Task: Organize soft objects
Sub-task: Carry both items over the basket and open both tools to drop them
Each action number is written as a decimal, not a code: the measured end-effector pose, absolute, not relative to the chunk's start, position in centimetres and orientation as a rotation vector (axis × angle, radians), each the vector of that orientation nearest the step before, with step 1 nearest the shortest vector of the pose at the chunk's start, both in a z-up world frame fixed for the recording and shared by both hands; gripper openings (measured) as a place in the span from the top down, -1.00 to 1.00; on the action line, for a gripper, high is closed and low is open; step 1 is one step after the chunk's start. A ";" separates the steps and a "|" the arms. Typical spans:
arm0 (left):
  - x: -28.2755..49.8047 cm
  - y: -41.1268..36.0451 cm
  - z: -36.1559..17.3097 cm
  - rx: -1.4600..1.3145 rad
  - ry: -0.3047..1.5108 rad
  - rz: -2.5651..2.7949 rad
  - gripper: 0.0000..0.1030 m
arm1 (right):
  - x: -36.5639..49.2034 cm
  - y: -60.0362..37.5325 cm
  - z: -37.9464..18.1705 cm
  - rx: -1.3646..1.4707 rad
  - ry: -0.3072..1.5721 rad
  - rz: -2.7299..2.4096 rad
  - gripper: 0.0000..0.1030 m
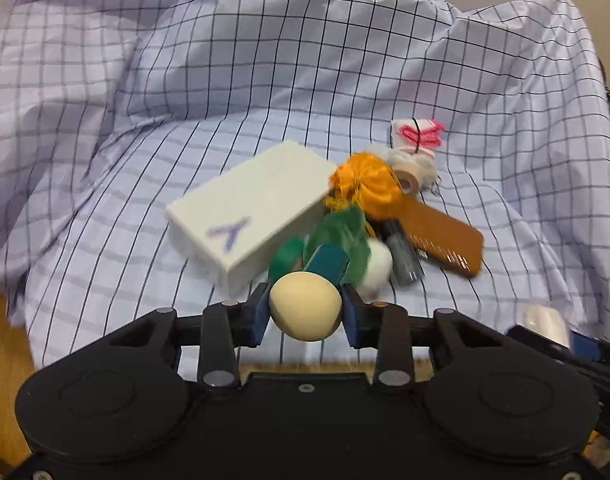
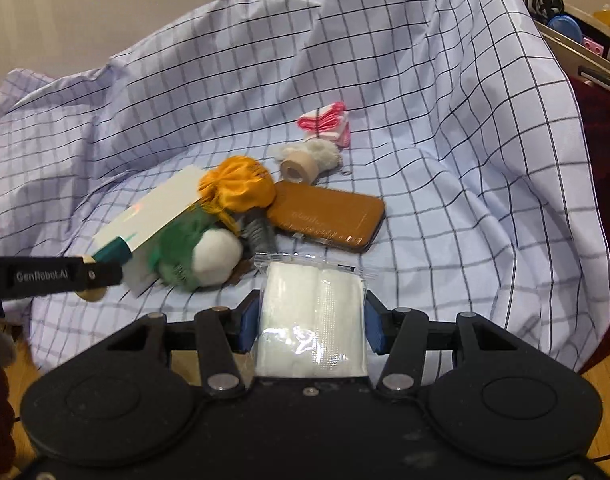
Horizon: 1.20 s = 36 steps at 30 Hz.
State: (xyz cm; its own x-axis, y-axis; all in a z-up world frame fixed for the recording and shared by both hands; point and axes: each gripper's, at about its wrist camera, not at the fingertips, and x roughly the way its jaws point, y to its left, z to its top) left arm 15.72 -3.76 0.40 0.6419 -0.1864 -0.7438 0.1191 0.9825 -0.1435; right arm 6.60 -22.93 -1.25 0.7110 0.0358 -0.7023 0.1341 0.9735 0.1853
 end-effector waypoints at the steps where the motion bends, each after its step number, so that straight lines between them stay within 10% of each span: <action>1: 14.9 -3.6 0.5 -0.091 0.858 -0.176 0.27 | 5.9 -22.5 -1.2 0.228 0.779 -0.049 0.01; 36: 2.2 -2.0 -2.2 -0.134 0.897 -0.135 0.27 | -6.8 -17.7 -0.3 0.138 0.723 0.008 0.01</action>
State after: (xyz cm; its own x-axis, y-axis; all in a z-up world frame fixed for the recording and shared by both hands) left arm 2.22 -2.05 -2.24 0.6167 -0.1725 -0.7681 0.0608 0.9832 -0.1720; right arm -6.79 -17.73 -0.34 0.7503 0.0544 -0.6589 0.0407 0.9909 0.1281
